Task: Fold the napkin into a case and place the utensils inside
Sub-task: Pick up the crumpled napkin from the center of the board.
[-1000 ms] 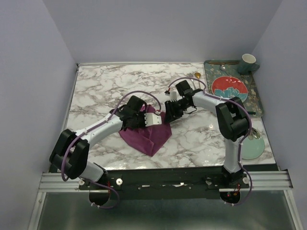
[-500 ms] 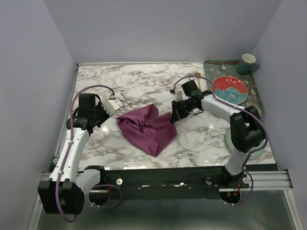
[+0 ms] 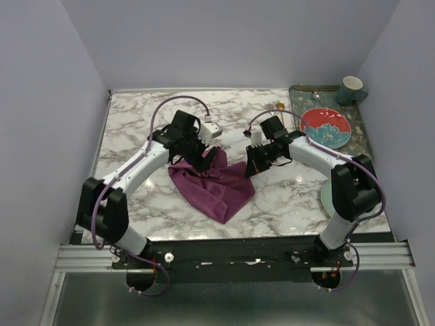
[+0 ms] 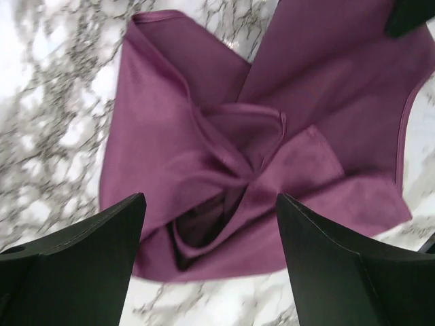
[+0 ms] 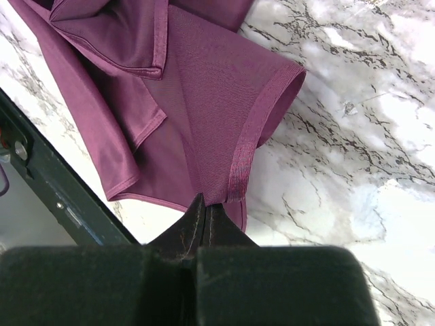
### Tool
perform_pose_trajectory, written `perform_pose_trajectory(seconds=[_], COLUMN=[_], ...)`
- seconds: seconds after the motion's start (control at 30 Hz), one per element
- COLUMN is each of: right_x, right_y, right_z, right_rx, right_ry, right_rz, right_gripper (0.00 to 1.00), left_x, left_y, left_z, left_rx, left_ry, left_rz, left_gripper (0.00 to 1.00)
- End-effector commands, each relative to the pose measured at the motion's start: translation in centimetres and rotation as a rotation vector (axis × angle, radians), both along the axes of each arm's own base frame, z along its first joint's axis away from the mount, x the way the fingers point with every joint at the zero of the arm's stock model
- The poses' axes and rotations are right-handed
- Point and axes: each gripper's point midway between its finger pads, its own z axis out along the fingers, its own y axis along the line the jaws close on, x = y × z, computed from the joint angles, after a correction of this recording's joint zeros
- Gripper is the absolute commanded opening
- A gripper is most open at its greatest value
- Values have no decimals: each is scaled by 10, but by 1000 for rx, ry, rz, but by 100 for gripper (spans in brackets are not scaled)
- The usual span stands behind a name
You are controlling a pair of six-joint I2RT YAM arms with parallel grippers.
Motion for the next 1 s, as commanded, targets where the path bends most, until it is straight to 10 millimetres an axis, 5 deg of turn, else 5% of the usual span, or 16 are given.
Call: perform_pose_trajectory(seconds=[0.0, 0.17, 0.23, 0.27, 0.37, 0.47, 0.53, 0.6, 0.7, 0.77, 0.97], right_x=[-9, -11, -12, -14, -16, -21, -23, -28, -29, -27, -13], right_y=[-6, -12, -15, -17, -26, -38, -49, -59, -74, -78, -87], right_z=[-2, -3, -3, -3, -1, 0, -3, -4, -9, -11, -16], right_rx=[-23, -45, -60, -69, -108, -163, -214, -251, -318, -343, -400], right_ry=[11, 10, 2, 6, -11, -18, -44, -59, -80, -93, -161], right_rz=[0, 0, 1, 1, -1, -7, 16, 25, 28, 29, 44], right_gripper=[1, 1, 0, 1, 0, 1, 0, 1, 1, 1, 0], left_x=[18, 27, 28, 29, 35, 26, 20, 0, -27, -45, -46], left_y=[-35, -44, -34, -26, 22, 79, 139, 198, 244, 259, 279], left_z=[-37, -65, -73, -73, -62, -49, -38, -40, -55, -70, -82], left_rx=[-21, 22, 78, 101, 138, 190, 232, 305, 421, 453, 444], left_ry=[173, 257, 264, 261, 234, 231, 205, 214, 221, 256, 252], left_rz=[108, 136, 152, 163, 251, 313, 395, 507, 517, 511, 587], left_gripper=[87, 77, 50, 26, 0, 0, 0, 0, 0, 0, 1])
